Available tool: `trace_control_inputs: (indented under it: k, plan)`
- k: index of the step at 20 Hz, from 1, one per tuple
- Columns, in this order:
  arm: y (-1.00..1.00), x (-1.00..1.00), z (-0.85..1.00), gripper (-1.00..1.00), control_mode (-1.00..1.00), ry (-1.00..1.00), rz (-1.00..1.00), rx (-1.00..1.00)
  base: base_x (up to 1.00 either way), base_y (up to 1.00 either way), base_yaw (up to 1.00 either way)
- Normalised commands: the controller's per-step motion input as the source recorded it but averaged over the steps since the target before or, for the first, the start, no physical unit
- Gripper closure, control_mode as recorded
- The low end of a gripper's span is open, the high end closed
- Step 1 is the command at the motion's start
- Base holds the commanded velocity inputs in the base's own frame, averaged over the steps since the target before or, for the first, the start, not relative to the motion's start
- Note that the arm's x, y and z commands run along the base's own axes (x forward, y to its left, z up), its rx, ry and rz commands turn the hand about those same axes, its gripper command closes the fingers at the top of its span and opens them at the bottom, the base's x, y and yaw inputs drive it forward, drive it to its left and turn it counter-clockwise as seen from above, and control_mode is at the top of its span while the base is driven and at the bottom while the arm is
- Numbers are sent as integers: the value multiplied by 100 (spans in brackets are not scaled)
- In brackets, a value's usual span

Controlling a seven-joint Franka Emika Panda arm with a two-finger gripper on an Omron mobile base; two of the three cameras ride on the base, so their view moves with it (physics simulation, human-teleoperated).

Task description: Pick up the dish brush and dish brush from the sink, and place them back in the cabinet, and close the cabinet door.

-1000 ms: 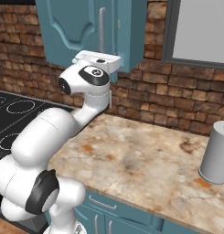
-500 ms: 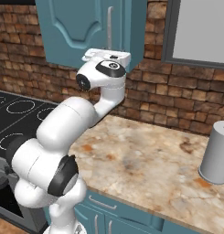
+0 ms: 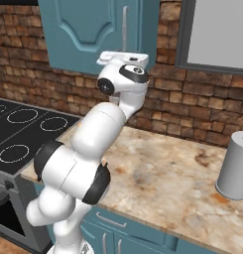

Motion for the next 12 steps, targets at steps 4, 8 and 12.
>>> trace_control_inputs:
  k: [4,8,12]
  plan:
    - [0,34,-11,-100,-100,0,3,0,0,0,0]
    - [0,30,-12,-100,-100,0,1,0,0,0,0]
    - [0,30,-11,-100,-100,0,1,0,0,0,0]
